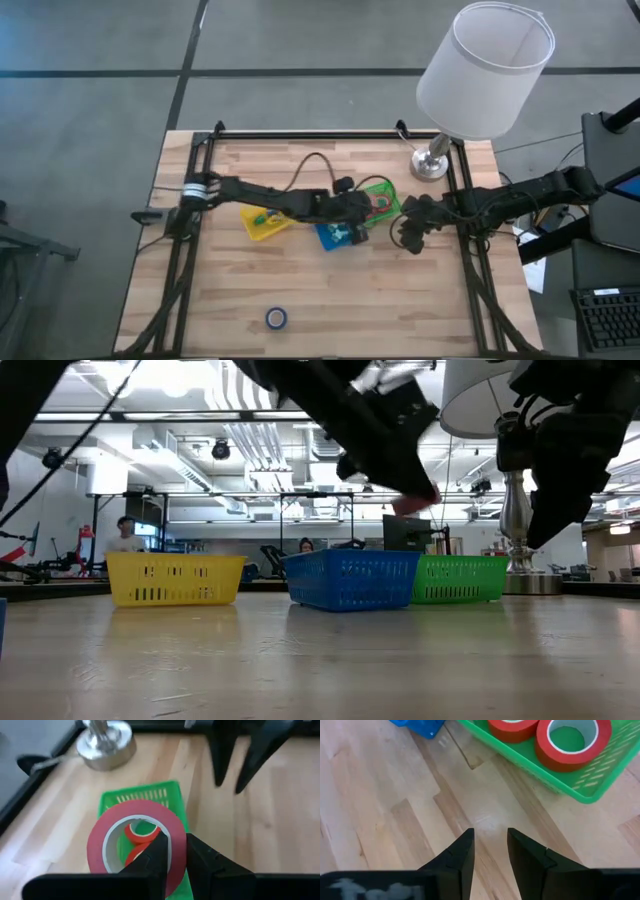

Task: Pick and place Stapler, Stapler remover, tape
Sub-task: Put the pink tape into the green bin

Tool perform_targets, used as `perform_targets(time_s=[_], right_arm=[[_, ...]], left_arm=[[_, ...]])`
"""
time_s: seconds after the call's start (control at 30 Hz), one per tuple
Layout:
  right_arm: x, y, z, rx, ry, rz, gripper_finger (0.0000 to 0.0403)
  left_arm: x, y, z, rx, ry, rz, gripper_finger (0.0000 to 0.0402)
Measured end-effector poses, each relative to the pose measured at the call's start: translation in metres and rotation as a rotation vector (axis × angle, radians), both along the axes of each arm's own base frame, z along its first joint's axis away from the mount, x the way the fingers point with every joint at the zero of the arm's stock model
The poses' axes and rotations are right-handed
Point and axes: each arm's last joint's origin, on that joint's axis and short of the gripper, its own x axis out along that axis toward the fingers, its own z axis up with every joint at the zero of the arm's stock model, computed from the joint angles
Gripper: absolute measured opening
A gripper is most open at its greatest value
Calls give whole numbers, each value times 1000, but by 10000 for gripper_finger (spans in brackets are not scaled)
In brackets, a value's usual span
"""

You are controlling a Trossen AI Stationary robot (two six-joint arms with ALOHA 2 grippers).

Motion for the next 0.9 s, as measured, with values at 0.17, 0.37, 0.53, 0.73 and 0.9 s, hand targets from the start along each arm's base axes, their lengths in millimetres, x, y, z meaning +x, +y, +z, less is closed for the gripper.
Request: perform_targets(time_s=[0.17, 0.37, 0.53, 0.73, 0.9], right_arm=[[0, 0, 0, 0, -2, 2, 116], [-1, 0, -3, -3, 10, 5, 110], [-3, 0, -7, 8, 26, -10, 105], [-3, 0, -8, 32, 30, -47, 109], [-4, 0, -9, 32, 31, -47, 112]], left_arm=[[19, 6, -21, 3, 131, 13, 53], [30, 14, -33, 6, 145, 25, 53], [28, 30, -40, -58, 185, -4, 53], [27, 38, -42, -113, 190, -41, 58], [26, 39, -43, -95, 197, -57, 76]])
